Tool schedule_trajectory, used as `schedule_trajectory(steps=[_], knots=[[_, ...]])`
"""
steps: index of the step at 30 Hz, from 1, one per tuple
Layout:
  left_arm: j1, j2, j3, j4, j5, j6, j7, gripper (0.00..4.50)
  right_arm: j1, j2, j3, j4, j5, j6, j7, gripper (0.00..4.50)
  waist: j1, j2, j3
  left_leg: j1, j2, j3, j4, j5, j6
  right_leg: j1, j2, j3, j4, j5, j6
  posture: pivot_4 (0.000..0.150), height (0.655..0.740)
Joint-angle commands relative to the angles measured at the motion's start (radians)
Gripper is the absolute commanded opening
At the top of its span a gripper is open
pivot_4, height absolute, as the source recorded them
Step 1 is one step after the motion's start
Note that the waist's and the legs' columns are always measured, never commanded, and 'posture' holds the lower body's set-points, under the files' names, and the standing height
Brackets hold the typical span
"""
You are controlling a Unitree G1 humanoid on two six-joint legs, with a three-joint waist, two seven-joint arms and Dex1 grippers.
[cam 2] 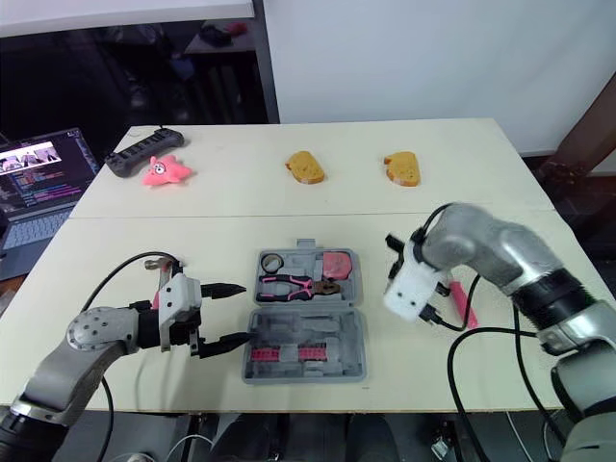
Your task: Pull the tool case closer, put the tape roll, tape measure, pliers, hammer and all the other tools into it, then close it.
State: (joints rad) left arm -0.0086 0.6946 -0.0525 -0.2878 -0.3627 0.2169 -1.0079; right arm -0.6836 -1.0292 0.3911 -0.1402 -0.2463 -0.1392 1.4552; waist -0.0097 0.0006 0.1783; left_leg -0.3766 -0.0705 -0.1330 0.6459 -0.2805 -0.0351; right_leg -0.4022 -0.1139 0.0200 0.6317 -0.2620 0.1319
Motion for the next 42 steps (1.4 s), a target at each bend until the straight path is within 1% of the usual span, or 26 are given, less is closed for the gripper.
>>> schedule_trajectory(steps=[1, 2, 4, 6, 7, 9, 10, 12, 15, 17, 19, 23, 29, 32, 35, 36, 37, 38, 39, 41, 42], knots=[[-0.015, 0.0, 0.009, 0.0, -0.012, -0.005, -0.012, 4.5, 0.012, 0.02, -0.133, -0.31, 0.306, 0.768, 0.072, 0.01, -0.001, 0.0, 0.0, 0.0, 0.0, 0.0, 0.0, 0.0, 0.0, 0.0, 0.0, 0.0, 0.0, 0.0, 0.0, 0.15, 0.74], [-0.02, -0.003, 0.004, 0.002, -0.011, -0.004, -0.014, 4.5, -0.005, 0.037, -0.146, -0.35, 0.336, 0.974, 0.045, 0.01, -0.003, 0.0, 0.0, 0.0, 0.0, 0.0, 0.001, 0.0, 0.0, 0.0, -0.001, 0.0, 0.0, 0.0, 0.0, 0.15, 0.74], [-0.03, -0.008, -0.007, 0.004, -0.013, 0.002, -0.02, 4.5, -0.024, 0.022, -0.124, -0.375, 0.353, 1.293, -0.011, 0.01, 0.0, 0.0, 0.0, 0.0, 0.0, 0.001, 0.001, 0.0, 0.0, -0.001, -0.002, 0.0, 0.0, 0.0, 0.0, 0.15, 0.74], [-0.039, -0.012, -0.013, 0.006, -0.013, 0.006, -0.024, 4.5, -0.031, 0.025, -0.13, -0.373, 0.419, 1.56, -0.053, 0.01, 0.006, -0.001, 0.0, -0.001, -0.001, 0.0, 0.001, 0.0, 0.0, -0.001, -0.004, -0.001, 0.0, -0.001, -0.002, 0.15, 0.74], [-0.039, -0.012, -0.013, 0.005, -0.013, 0.006, -0.026, 4.5, -0.038, 0.038, -0.141, -0.378, 0.454, 1.658, -0.073, 0.01, 0.01, -0.001, 0.0, -0.002, -0.002, 0.0, 0.001, 0.0, 0.0, -0.001, -0.004, -0.002, 0.0, -0.001, -0.003, 0.15, 0.74], [-0.042, -0.01, -0.011, 0.007, -0.015, 0.005, -0.034, 4.5, -0.024, 0.104, -0.213, -0.28, 0.502, 1.744, -0.177, 0.01, 0.015, -0.001, -0.001, -0.007, -0.002, 0.001, 0.002, 0.0, 0.001, -0.005, -0.005, -0.002, -0.001, 0.0, -0.001, 0.15, 0.74], [-0.049, -0.01, -0.012, 0.013, -0.013, 0.006, -0.038, 4.5, 0.01, 0.139, -0.252, -0.219, 0.483, 1.752, -0.268, 0.01, 0.015, -0.001, -0.001, -0.008, -0.002, 0.001, 0.002, 0.0, 0.001, -0.007, -0.005, -0.002, -0.001, 0.001, 0.0, 0.15, 0.74], [-0.055, -0.01, -0.011, 0.017, -0.011, 0.007, -0.043, 4.5, 0.087, 0.188, -0.309, -0.174, 0.481, 1.754, -0.409, 0.01, 0.023, -0.002, -0.001, -0.01, -0.002, 0.001, 0.003, 0.0, 0.0, -0.009, -0.004, -0.002, 0.0, 0.002, 0.0, 0.15, 0.74], [-0.046, -0.008, -0.006, 0.005, -0.019, 0.017, -0.047, 4.5, 0.152, 0.266, -0.378, -0.188, 0.506, 1.754, -0.578, 0.01, 0.023, -0.001, -0.001, -0.014, -0.003, 0.0, 0.003, 0.0, 0.0, -0.012, -0.005, -0.003, 0.0, 0.002, 0.001, 0.15, 0.74], [-0.04, -0.006, -0.001, -0.003, -0.024, 0.024, -0.046, 4.5, 0.192, 0.311, -0.397, -0.205, 0.52, 1.754, -0.671, 0.01, 0.018, -0.001, -0.001, -0.016, -0.003, 0.002, 0.003, 0.002, -0.003, -0.017, -0.005, -0.001, 0.001, 0.002, 0.001, 0.15, 0.74], [-0.037, -0.003, 0.001, -0.005, -0.022, 0.023, -0.045, 4.5, 0.232, 0.348, -0.407, -0.222, 0.529, 1.754, -0.749, 0.01, 0.017, -0.001, -0.001, -0.016, -0.003, 0.003, 0.002, 0.003, -0.005, -0.017, -0.004, 0.0, 0.002, 0.003, 0.001, 0.15, 0.74], [-0.024, -0.001, 0.008, -0.018, -0.025, 0.025, -0.036, 4.5, 0.307, 0.51, -0.44, -0.235, 0.475, 1.754, -0.935, 0.01, 0.016, -0.002, -0.002, -0.015, -0.003, 0.002, 0.002, 0.002, -0.003, -0.017, -0.002, -0.001, 0.002, 0.003, 0.0, 0.15, 0.74], [-0.01, 0.0, 0.012, -0.023, -0.025, 0.024, -0.03, 4.5, 0.369, 0.63, -0.438, -0.207, 0.434, 1.704, -1.072, 0.01, 0.016, -0.003, -0.002, -0.015, -0.003, 0.002, 0.002, 0.002, -0.003, -0.016, -0.002, -0.001, 0.003, 0.003, 0.0, 0.15, 0.74], [-0.014, 0.0, 0.011, -0.019, -0.025, 0.023, -0.032, 4.5, 0.406, 0.655, -0.473, -0.201, 0.425, 1.651, -1.109, 0.01, 0.013, -0.008, -0.007, -0.014, -0.003, 0.002, 0.002, 0.002, -0.003, -0.015, -0.001, -0.001, 0.003, 0.003, 0.0, 0.15, 0.74], [-0.019, 0.001, 0.012, -0.011, -0.026, 0.021, -0.037, 4.5, 0.43, 0.666, -0.503, -0.257, 0.438, 1.629, -1.121, 0.01, 0.013, -0.009, -0.008, -0.011, -0.002, 0.0, 0.002, 0.002, -0.003, -0.01, 0.0, -0.002, 0.001, 0.003, 0.0, 0.15, 0.74], [-0.021, 0.002, 0.012, -0.009, -0.027, 0.021, -0.039, 4.5, 0.437, 0.669, -0.512, -0.285, 0.448, 1.618, -1.118, 0.97, 0.014, -0.009, -0.008, -0.009, -0.003, 0.0, 0.002, 0.002, -0.002, -0.009, 0.0, -0.002, 0.001, 0.003, 0.0, 0.15, 0.74], [-0.023, 0.002, 0.012, -0.007, -0.028, 0.02, -0.042, 4.5, 0.446, 0.669, -0.519, -0.316, 0.459, 1.602, -1.112, 1.3, 0.016, -0.009, -0.008, -0.009, -0.003, 0.0, 0.002, 0.002, -0.002, -0.009, 0.0, -0.002, 0.001, 0.003, 0.0, 0.15, 0.74], [-0.025, 0.002, 0.013, -0.005, -0.031, 0.021, -0.044, 4.5, 0.473, 0.648, -0.514, -0.36, 0.46, 1.559, -1.105, 1.82, 0.016, -0.008, -0.008, -0.009, -0.003, 0.0, 0.002, 0.002, -0.002, -0.009, 0.0, -0.002, 0.001, 0.003, 0.0, 0.15, 0.74], [-0.027, 0.003, 0.015, -0.002, -0.033, 0.021, -0.047, 4.5, 0.505, 0.64, -0.52, -0.406, 0.464, 1.531, -1.102, 2.23, 0.017, -0.008, -0.007, -0.01, -0.003, 0.0, 0.002, 0.002, -0.002, -0.009, 0.0, -0.002, 0.001, 0.003, 0.0, 0.15, 0.74], [-0.031, 0.004, 0.018, 0.002, -0.036, 0.022, -0.051, 4.5, 0.553, 0.644, -0.535, -0.469, 0.475, 1.492, -1.099, 3.21, 0.017, -0.008, -0.007, -0.01, -0.003, 0.0, 0.002, 0.002, -0.002, -0.009, 0.0, -0.002, 0.001, 0.003, 0.0, 0.15, 0.74], [-0.033, 0.005, 0.018, 0.004, -0.037, 0.022, -0.054, 4.5, 0.607, 0.643, -0.533, -0.519, 0.475, 1.431, -1.095, 3.7, 0.016, -0.008, -0.007, -0.01, -0.003, 0.0, 0.002, 0.002, -0.002, -0.009, 0.0, -0.002, 0.001, 0.003, 0.0, 0.15, 0.74]])
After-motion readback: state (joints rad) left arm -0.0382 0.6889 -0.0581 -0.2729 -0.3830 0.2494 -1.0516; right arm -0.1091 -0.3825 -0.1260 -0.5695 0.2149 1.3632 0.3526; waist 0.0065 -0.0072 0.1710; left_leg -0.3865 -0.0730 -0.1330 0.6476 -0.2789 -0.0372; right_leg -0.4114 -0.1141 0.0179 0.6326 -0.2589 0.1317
